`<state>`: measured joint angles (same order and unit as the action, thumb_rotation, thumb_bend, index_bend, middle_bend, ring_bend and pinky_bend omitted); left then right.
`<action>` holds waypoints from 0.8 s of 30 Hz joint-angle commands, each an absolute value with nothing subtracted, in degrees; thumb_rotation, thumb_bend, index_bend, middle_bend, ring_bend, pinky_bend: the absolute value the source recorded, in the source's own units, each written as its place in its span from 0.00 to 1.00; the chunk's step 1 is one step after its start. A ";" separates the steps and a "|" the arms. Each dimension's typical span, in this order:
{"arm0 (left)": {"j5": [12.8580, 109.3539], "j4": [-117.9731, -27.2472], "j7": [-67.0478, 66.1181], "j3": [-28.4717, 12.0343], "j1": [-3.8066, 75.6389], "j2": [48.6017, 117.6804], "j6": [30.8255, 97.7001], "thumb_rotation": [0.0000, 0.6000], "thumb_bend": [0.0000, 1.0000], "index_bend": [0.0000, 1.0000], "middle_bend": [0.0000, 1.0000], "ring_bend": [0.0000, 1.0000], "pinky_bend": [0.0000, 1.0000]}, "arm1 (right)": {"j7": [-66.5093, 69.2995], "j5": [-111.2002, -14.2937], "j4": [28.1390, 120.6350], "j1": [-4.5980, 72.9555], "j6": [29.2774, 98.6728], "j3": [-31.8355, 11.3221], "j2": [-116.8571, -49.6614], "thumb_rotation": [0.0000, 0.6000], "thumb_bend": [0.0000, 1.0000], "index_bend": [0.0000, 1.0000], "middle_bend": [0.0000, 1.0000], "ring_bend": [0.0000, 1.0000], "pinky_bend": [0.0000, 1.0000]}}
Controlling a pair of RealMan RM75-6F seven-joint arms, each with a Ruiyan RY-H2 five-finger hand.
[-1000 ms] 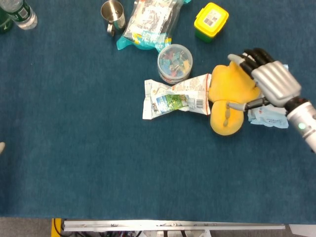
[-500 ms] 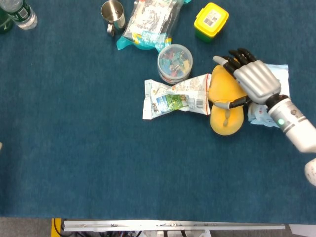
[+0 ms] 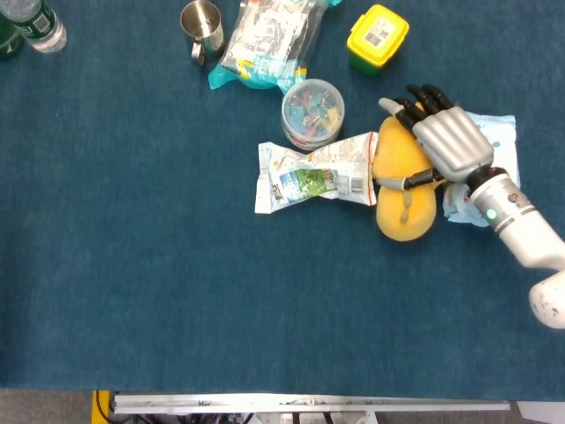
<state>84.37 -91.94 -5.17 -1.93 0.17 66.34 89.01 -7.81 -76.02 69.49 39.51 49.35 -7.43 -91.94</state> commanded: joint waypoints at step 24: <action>84.54 -92.07 -5.40 -1.99 0.22 66.40 88.84 1.00 0.12 0.13 0.08 0.09 0.04 | -1.83 -76.79 73.85 40.01 51.26 -8.57 -89.99 0.26 0.00 0.07 0.15 0.00 0.00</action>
<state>84.54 -92.07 -5.40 -2.00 0.23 66.41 88.84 -1.92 -76.93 73.96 39.83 51.47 -8.54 -89.74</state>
